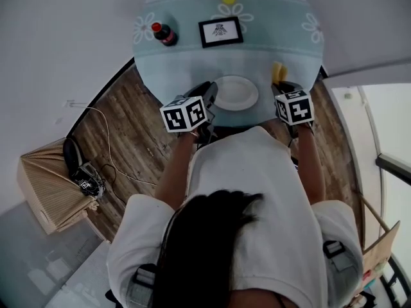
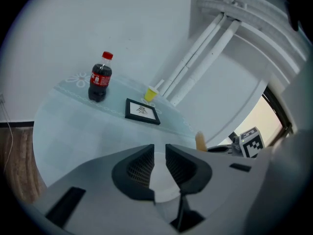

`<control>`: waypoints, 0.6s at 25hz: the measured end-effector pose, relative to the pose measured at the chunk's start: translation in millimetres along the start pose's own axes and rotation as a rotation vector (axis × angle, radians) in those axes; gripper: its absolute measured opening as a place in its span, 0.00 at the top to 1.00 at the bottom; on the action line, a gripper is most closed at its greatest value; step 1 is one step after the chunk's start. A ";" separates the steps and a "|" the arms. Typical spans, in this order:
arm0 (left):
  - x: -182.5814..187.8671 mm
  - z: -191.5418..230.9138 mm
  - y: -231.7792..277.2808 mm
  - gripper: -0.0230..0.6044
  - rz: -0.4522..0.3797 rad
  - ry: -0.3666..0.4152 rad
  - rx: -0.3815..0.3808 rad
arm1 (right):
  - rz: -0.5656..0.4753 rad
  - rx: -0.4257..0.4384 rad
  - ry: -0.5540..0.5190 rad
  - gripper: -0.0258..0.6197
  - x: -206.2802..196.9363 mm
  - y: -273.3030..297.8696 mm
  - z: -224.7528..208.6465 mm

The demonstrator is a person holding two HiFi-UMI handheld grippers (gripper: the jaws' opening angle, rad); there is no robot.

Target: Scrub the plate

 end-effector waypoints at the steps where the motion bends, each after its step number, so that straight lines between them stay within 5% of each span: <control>1: 1.7 -3.1 -0.8 0.85 -0.013 0.012 0.003 | -0.001 -0.005 -0.001 0.87 0.5 0.4 -2.6; 10: 5.8 -5.3 -7.5 0.94 -0.098 -0.012 0.057 | 0.047 -0.030 -0.029 0.87 2.2 9.5 -20.6; 15: -3.2 -8.9 -6.0 0.94 -0.062 -0.027 0.010 | 0.070 -0.014 -0.007 0.87 -4.6 17.8 -21.1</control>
Point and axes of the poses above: the fingertips, and each gripper's own axes: y forward along the fingers, z to its left, x out of its top, the point moved 4 cm from there along -y, backward along the fingers, and after that the axes turned 2 degrees about -z, right-handed, at the moved point
